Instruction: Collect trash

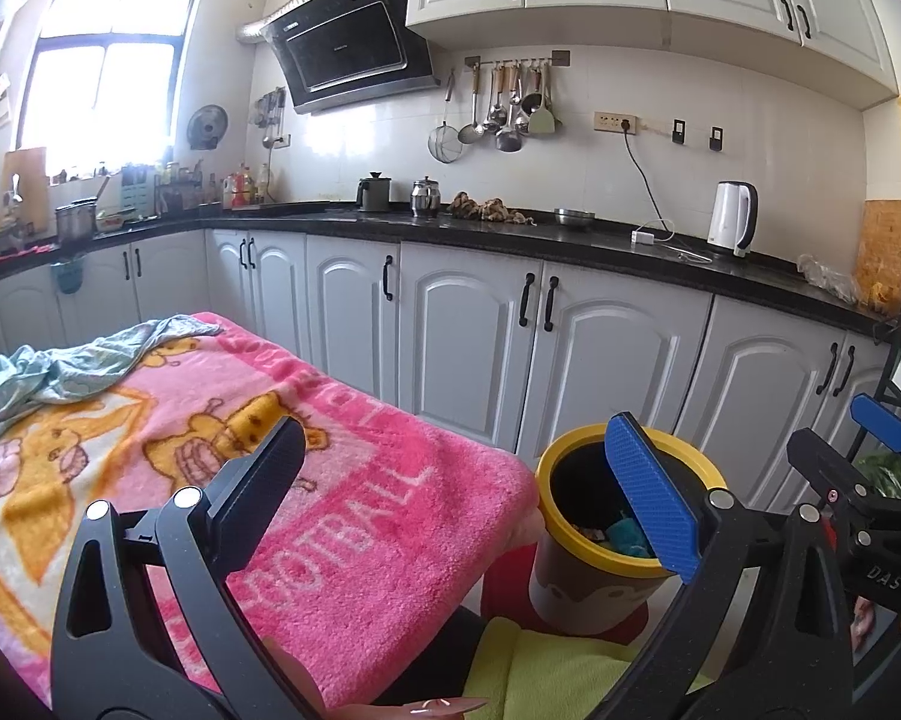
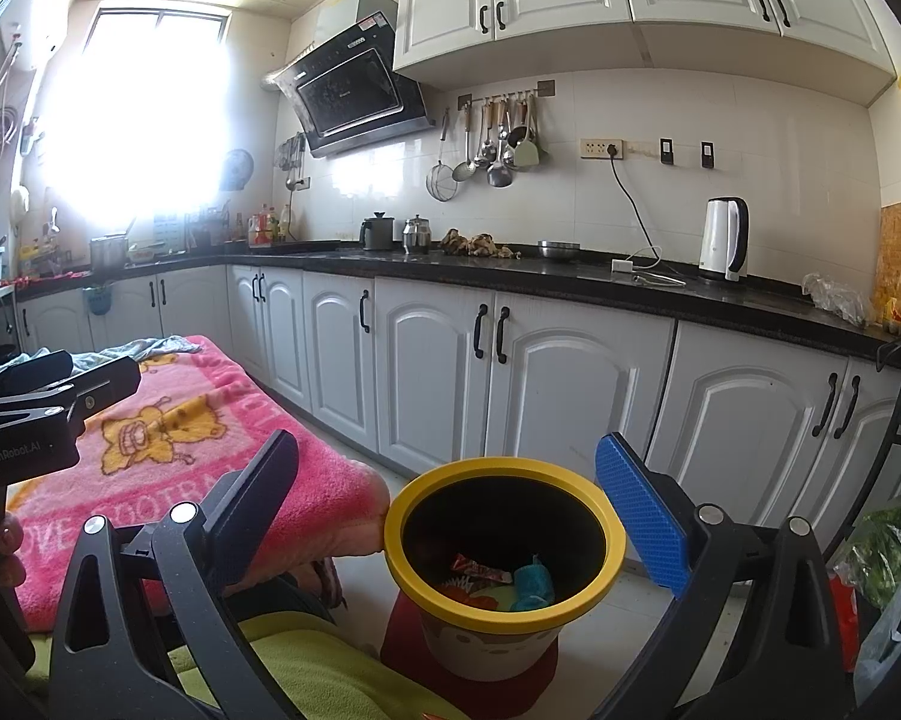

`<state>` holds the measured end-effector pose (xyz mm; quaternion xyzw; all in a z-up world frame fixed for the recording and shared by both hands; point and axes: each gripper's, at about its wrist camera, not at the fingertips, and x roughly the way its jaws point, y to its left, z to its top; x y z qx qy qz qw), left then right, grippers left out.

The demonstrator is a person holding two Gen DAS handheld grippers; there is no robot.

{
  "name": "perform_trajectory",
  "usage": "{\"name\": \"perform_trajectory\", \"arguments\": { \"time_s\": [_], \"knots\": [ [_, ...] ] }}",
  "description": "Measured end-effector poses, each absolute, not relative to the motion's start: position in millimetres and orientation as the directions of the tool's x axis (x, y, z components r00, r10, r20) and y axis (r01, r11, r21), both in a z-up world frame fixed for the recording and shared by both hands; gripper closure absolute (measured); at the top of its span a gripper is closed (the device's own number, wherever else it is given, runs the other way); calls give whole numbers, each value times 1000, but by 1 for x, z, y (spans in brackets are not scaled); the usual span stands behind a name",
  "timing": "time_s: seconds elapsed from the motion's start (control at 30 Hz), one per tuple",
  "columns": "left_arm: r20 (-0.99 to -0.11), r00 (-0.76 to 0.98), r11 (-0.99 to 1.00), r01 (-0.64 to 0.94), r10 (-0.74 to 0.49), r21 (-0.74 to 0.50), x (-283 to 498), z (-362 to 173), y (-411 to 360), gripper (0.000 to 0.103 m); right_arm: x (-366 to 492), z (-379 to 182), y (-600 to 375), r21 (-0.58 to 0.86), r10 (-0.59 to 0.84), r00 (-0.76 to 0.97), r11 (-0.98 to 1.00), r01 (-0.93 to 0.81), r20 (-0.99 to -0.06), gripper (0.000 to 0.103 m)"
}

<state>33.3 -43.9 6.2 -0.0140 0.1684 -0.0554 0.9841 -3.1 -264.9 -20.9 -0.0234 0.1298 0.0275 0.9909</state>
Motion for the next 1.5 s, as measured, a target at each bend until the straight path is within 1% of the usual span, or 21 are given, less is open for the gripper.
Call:
{"name": "perform_trajectory", "arguments": {
  "time_s": [0.77,1.23,1.33,1.37,1.4,1.47,1.5],
  "knots": [
    [-329,938,994,104,-113,-46,33,6,-44,11,-3,-22,-265,-39,48,965,997,-60,-257,6],
    [-349,932,995,91,-101,-46,35,5,-37,11,2,-17,-262,-56,71,961,994,-89,-267,6],
    [-358,931,996,58,-80,-71,34,7,-23,11,14,-14,-244,-95,129,946,982,-164,-298,6],
    [-368,928,995,24,-59,-100,33,10,-7,11,19,-11,-236,-97,157,939,976,-194,-305,6],
    [-390,920,990,-15,-40,-137,33,11,11,11,26,-8,-226,-87,191,928,969,-230,-320,6],
    [-431,902,973,-116,19,-199,30,10,55,11,49,-1,-187,-38,314,864,934,-356,-393,6],
    [-453,887,955,-206,91,-212,26,8,87,11,60,1,-164,-21,371,827,908,-418,-422,6]
  ]
}}
